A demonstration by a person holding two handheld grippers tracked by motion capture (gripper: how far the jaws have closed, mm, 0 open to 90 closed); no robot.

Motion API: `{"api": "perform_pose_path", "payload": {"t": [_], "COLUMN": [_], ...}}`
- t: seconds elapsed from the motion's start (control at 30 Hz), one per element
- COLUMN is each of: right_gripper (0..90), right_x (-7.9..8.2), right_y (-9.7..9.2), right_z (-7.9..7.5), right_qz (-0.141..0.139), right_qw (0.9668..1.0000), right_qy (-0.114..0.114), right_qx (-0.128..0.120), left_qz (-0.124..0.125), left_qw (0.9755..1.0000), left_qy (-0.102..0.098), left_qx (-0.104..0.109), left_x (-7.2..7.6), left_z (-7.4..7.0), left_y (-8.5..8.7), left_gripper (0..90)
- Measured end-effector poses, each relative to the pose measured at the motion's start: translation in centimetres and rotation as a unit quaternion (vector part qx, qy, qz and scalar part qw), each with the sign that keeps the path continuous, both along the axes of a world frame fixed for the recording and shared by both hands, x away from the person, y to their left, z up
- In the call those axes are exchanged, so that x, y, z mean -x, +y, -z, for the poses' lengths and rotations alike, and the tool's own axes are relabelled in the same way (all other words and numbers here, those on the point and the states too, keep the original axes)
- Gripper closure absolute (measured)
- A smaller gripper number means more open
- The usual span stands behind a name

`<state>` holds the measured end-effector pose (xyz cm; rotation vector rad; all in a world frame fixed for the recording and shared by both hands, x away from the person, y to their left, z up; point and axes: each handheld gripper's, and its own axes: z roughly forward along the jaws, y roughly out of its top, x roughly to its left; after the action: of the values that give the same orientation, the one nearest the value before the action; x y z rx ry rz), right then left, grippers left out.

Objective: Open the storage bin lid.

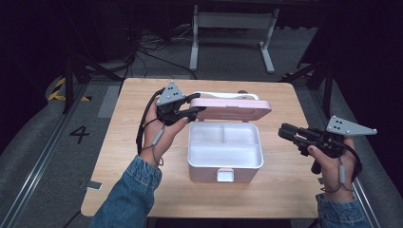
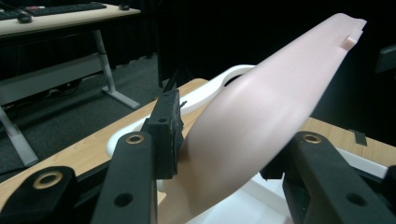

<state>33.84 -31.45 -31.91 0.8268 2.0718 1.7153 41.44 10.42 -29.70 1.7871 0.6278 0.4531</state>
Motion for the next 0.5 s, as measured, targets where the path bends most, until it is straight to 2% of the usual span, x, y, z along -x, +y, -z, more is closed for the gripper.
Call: {"api": "perform_pose_path", "payload": {"t": [0.13,0.5], "right_gripper": [73.6,73.2], "right_x": [0.1,-0.1], "right_y": [-0.5,-1.4], "right_z": [0.1,0.2], "right_qz": [0.009,0.022], "right_qw": [1.0000,0.9997], "right_qy": [-0.001,0.010], "right_qx": [-0.001,-0.009], "left_qz": [-0.010,-0.038], "left_qw": [0.9999,0.9992], "left_qy": [-0.005,-0.005], "left_qx": [-0.011,-0.008], "left_x": [-0.8,-3.4], "left_z": [-0.3,-0.2], "left_y": [-0.2,-0.6], "left_gripper": [61.2,61.6]}}
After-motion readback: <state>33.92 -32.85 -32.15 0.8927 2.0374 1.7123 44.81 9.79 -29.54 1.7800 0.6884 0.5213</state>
